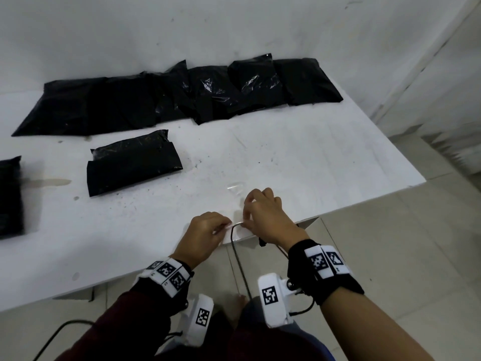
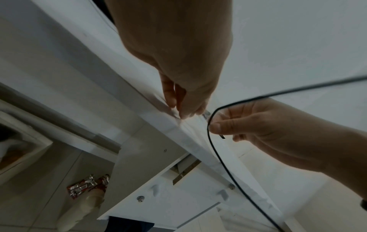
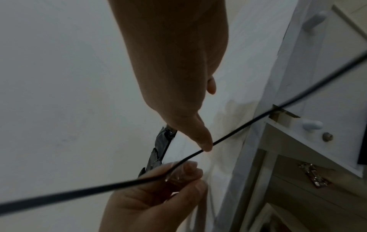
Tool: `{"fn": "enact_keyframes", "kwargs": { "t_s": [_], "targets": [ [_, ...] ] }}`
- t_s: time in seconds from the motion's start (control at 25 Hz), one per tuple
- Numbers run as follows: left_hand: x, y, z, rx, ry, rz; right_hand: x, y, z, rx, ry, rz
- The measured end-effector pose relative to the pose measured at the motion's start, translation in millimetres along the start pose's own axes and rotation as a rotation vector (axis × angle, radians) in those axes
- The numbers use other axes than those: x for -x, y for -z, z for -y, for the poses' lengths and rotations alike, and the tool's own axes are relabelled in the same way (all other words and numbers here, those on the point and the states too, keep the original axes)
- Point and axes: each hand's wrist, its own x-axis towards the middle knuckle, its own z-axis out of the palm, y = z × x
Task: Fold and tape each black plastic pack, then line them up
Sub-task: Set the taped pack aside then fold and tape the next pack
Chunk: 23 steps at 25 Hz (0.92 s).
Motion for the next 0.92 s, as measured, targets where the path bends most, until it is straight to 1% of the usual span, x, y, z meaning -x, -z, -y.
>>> {"fn": "enact_keyframes", "kwargs": {
  "t_s": [0.08,0.12,0.16,0.24,0.32,0.44,0.56,0.68,0.84,0.92],
  "targets": [
    [-0.8,0.3,1.3,0.022,0.014,-0.050,0.0,3.1,-0.6,-0.073,-0.026,0.013],
    [-1.7,0.5,1.3,0.051,0.055,-0.084,0.7,4.8,-0.5,-0.103,-0.029,0.014],
    [-3.4,0.9,1.0,0.092,0.125,-0.105,0.7,5.5,-0.8,-0.139,-0.030,0.018],
    [-5.3,0.3,-2.4,0.163,0.264,-0.118,3.1,8.3,-2.7,-0.239,-0.034,0.036],
    [-6.0,-1.5,-7.7,0.196,0.323,-0.122,6.0,11.6,-6.0,-0.311,-0.022,0.081],
    [-5.2,-3.3,-12.7,0.227,0.362,-0.142,8.4,13.0,-9.6,-0.346,0.007,0.135],
    [-4.8,-4.2,-16.7,0.225,0.373,-0.186,9.9,15.1,-12.9,-0.412,0.021,0.089],
    [-8.3,-0.4,-24.9,0.229,0.359,-0.222,9.1,15.0,-12.5,-0.446,0.083,0.043],
    [-8.0,7.0,-32.7,0.274,0.367,-0.190,4.1,13.6,-8.8,-0.536,0.127,-0.001],
    [-5.9,8.1,-35.0,0.281,0.379,-0.209,1.8,17.7,-8.0,-0.500,0.175,0.009]
  ]
}}
